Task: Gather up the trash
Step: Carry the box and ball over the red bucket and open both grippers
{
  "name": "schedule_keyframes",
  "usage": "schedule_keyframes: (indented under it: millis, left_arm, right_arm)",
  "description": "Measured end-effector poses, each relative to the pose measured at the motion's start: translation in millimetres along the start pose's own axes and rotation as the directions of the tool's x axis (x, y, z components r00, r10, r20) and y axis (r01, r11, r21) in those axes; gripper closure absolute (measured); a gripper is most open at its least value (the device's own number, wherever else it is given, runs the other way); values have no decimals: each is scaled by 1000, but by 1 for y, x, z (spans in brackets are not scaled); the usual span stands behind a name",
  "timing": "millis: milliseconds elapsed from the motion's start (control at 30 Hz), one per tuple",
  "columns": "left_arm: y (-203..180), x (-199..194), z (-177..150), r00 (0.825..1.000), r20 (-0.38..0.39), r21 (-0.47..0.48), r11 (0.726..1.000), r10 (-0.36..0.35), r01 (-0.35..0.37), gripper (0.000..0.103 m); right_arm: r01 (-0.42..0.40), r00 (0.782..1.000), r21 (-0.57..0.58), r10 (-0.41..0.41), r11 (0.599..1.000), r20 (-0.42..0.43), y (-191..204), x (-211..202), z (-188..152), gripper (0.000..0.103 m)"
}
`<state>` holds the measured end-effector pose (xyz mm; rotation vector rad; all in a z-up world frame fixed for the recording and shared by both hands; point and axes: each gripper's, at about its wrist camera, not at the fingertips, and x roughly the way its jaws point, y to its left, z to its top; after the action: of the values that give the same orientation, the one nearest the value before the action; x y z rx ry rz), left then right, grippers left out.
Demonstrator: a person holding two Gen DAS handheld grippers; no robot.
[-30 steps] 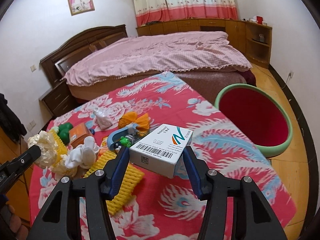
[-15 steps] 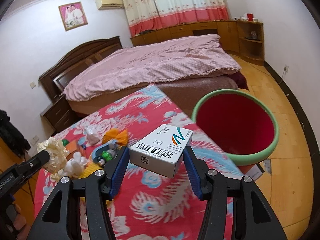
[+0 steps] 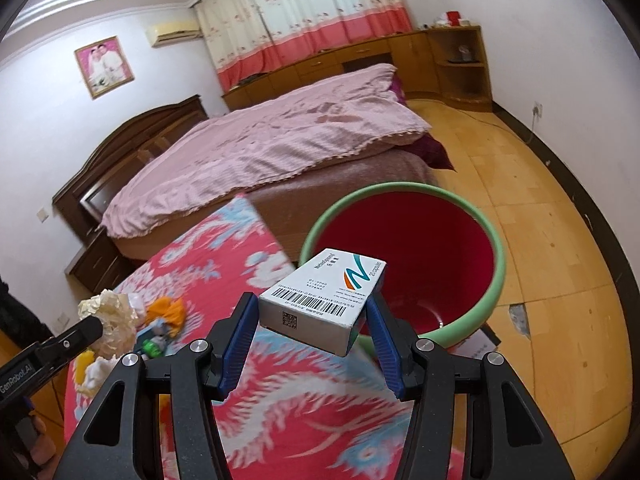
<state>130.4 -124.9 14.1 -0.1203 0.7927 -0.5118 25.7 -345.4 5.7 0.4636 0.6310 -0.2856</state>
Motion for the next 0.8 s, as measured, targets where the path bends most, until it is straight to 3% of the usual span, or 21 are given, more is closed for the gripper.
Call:
schedule_keyframes:
  millis: [367,800]
  left_arm:
    - [-60,61,12,997,-63,100,994,-43,49,65]
    - [-90,109,11,990,-131,139,987,-60,79,65]
  right_arm:
    - [21,998,76,-17,997,-53,-57,27,16,46]
    - [7,997,107,0,994,-71,-81,48,18,44]
